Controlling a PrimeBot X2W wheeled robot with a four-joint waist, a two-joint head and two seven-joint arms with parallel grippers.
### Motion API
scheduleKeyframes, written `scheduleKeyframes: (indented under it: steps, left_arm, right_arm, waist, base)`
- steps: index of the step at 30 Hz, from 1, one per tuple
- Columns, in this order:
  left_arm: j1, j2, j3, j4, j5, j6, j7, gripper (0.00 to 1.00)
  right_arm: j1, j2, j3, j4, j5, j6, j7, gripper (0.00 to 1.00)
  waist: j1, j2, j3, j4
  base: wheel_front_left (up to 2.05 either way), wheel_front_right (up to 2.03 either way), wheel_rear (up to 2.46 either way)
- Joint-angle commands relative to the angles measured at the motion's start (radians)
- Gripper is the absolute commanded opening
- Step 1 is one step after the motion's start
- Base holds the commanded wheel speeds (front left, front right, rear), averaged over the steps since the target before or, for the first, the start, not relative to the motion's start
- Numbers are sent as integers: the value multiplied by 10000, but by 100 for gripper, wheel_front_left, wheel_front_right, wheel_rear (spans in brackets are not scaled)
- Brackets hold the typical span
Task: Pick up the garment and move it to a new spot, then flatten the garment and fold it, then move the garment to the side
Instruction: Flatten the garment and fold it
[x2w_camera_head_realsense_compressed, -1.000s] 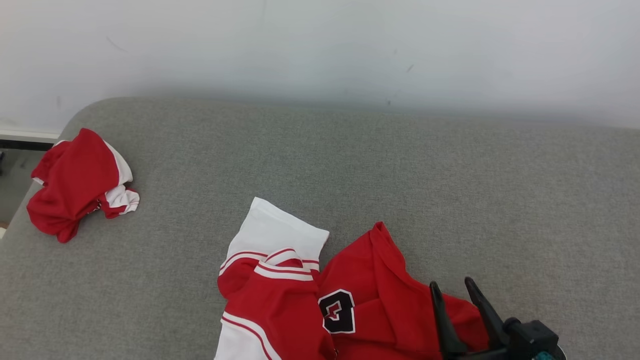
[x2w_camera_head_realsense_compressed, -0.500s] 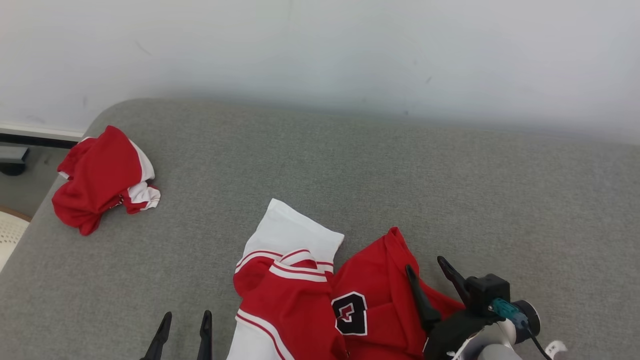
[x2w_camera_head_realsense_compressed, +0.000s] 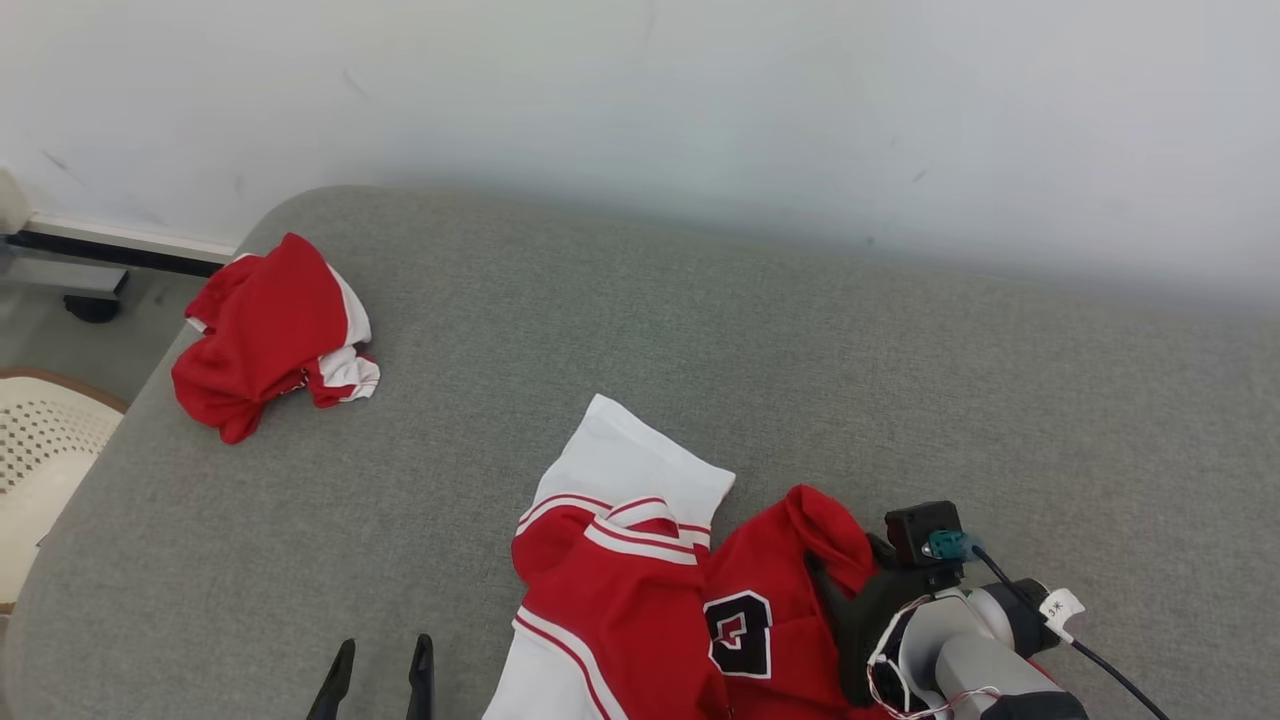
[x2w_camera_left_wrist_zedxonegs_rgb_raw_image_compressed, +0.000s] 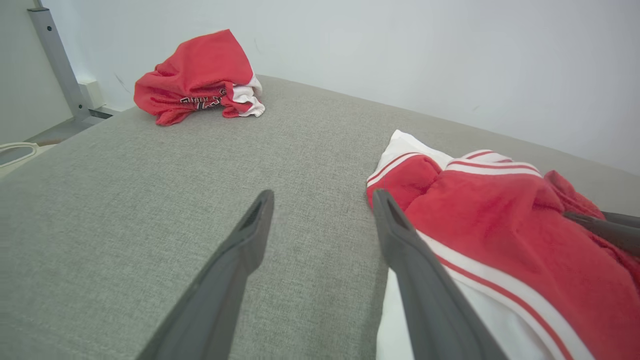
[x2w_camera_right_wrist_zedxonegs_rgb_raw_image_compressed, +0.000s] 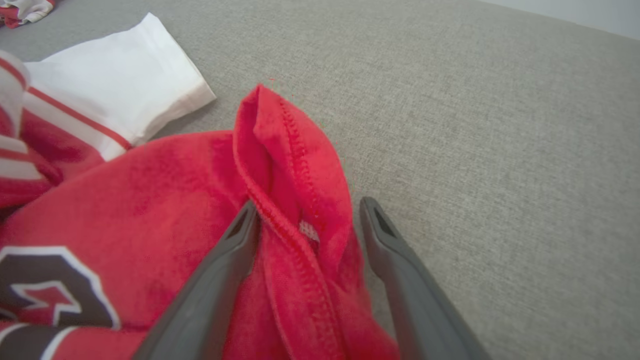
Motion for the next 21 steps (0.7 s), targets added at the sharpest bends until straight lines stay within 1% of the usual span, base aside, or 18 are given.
scheduleKeyframes:
  steps: [1, 2, 3, 4, 5, 8, 11, 12, 15, 18, 19, 20, 21]
  left_arm:
    - [-47, -41, 55, 31, 116, -69, -27, 100]
    - [-41, -78, 117, 62, 174, -94, -27, 100]
    - [-29, -118, 184, 79, 202, -142, -27, 100]
    - [-15, -147, 251, 94, 200, -149, -27, 100]
    - [-12, -173, 325, 104, 202, -182, -27, 100]
    - [-38, -228, 466, 125, 225, -237, -27, 100]
    - [-178, -251, 562, 160, 217, -319, -27, 100]
    - [-286, -258, 590, 172, 192, -319, -28, 100]
    - [-404, -264, 558, 163, 89, -357, -28, 100]
    - [-569, -265, 429, 149, -66, -377, -28, 100]
    - [-569, -265, 429, 149, -66, -377, -28, 100]
    - [-678, -263, 352, 121, -163, -386, -28, 100]
    - [-710, -262, 312, 114, -200, -390, -28, 100]
  right_arm:
    - [-58, 33, 99, 106, 79, 14, 65, 100]
    - [-74, 58, 202, 229, 194, 14, 171, 100]
    - [-81, 85, 300, 300, 336, 14, 265, 49]
    - [-94, 108, 409, 297, 473, 14, 311, 23]
    - [-121, 122, 527, 279, 592, 14, 304, 0]
    - [-383, 57, 706, 182, 958, 14, 160, 0]
    - [-945, -278, 740, 140, 1188, 13, -90, 0]
    - [-1366, -532, 715, 146, 1287, 13, -246, 0]
    - [-2075, -1009, 615, 213, 1429, 13, -470, 0]
    - [-2763, -1516, 480, 395, 1468, 13, -697, 0]
    - [-2763, -1516, 480, 395, 1468, 13, -697, 0]
    - [-3185, -1806, 349, 530, 1487, 13, -815, 0]
    - [-3385, -1952, 273, 593, 1491, 13, -867, 0]
  waist:
    - [-1, -1, -24, 62]
    - [-1, -1, -35, 75]
    - [-1, -1, -41, 76]
    - [-1, -1, -40, 64]
    - [-1, -1, -29, 35]
    - [-1, -1, 49, -126]
    - [-1, -1, 162, -299]
    - [-1, -1, 275, -382]
    - [-1, -1, 480, -457]
    - [-1, -1, 659, -447]
    - [-1, -1, 659, -447]
    - [-1, -1, 784, -410]
    - [-1, -1, 839, -383]
  base:
    - [0, 0, 0]
    - [0, 0, 0]
    - [0, 0, 0]
    - [0, 0, 0]
    - [0, 0, 0]
    - [0, 0, 0]
    - [0, 0, 0]
    - [0, 0, 0]
    - [0, 0, 0]
    - [0, 0, 0]
    - [0, 0, 0]
    - [0, 0, 0]
    - [0, 0, 0]
